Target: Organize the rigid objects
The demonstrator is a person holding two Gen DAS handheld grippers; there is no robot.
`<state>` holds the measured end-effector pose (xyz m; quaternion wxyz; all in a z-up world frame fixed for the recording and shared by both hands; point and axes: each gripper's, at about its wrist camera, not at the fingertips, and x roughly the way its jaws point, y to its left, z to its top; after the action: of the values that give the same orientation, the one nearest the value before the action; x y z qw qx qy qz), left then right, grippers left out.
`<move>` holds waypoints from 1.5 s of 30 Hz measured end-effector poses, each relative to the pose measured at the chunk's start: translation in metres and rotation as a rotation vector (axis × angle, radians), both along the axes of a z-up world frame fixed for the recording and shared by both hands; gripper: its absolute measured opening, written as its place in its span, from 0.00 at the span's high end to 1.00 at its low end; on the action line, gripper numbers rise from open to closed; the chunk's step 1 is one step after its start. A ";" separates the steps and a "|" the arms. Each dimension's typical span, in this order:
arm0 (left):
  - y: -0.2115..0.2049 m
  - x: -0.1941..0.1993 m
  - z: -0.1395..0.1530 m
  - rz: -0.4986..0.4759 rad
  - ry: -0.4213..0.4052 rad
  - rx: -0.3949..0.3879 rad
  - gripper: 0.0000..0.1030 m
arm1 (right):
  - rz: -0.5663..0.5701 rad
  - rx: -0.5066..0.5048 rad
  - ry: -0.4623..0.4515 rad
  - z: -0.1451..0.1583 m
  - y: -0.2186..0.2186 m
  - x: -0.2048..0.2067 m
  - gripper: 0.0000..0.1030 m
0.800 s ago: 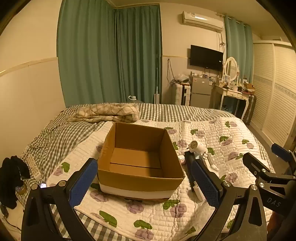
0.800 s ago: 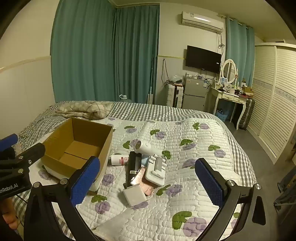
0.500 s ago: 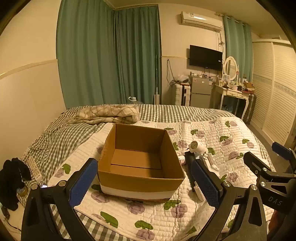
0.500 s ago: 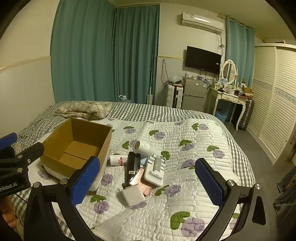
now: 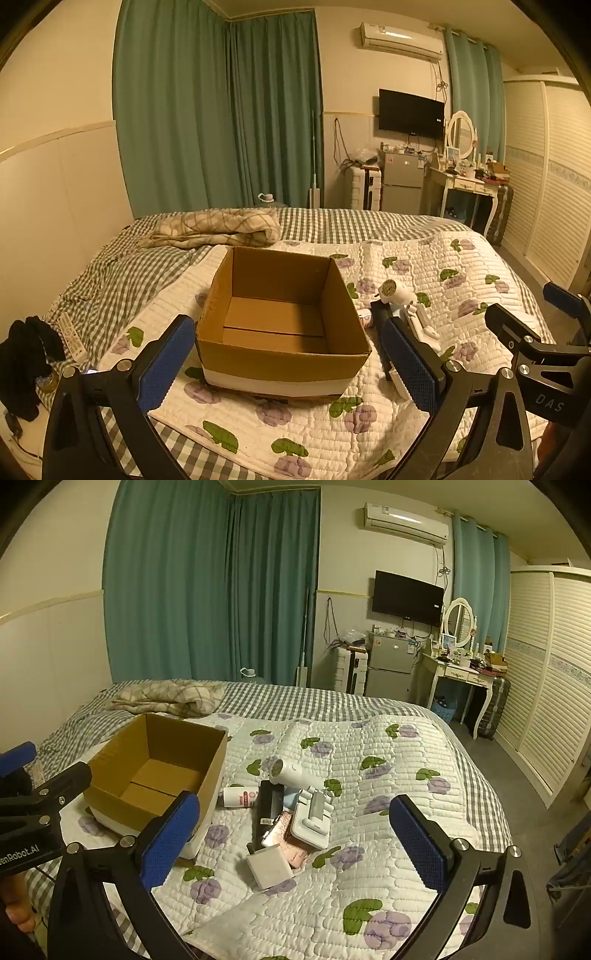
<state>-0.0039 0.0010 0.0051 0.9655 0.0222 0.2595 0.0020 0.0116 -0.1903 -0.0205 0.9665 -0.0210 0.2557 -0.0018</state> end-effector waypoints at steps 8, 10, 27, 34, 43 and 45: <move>0.001 -0.001 -0.001 -0.004 0.001 -0.004 0.00 | 0.003 0.004 0.003 -0.001 -0.003 0.000 0.00; 0.000 0.000 -0.001 -0.005 0.002 -0.001 0.00 | 0.004 0.005 0.004 -0.001 -0.003 0.000 0.00; -0.002 0.000 -0.002 0.000 0.002 0.006 0.00 | 0.007 0.005 0.010 -0.005 -0.001 0.000 0.00; -0.003 0.001 -0.003 -0.002 0.003 0.008 0.00 | 0.009 0.006 0.016 -0.006 0.000 -0.001 0.00; -0.002 0.000 -0.004 -0.001 0.003 0.009 0.00 | 0.012 0.008 0.024 -0.008 0.000 0.000 0.00; -0.003 0.000 -0.004 -0.002 0.002 0.009 0.00 | 0.012 0.008 0.021 -0.007 0.000 0.000 0.00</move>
<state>-0.0036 -0.0017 0.0010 0.9651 0.0269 0.2606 0.0023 0.0116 -0.1907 -0.0278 0.9639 -0.0186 0.2656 0.0052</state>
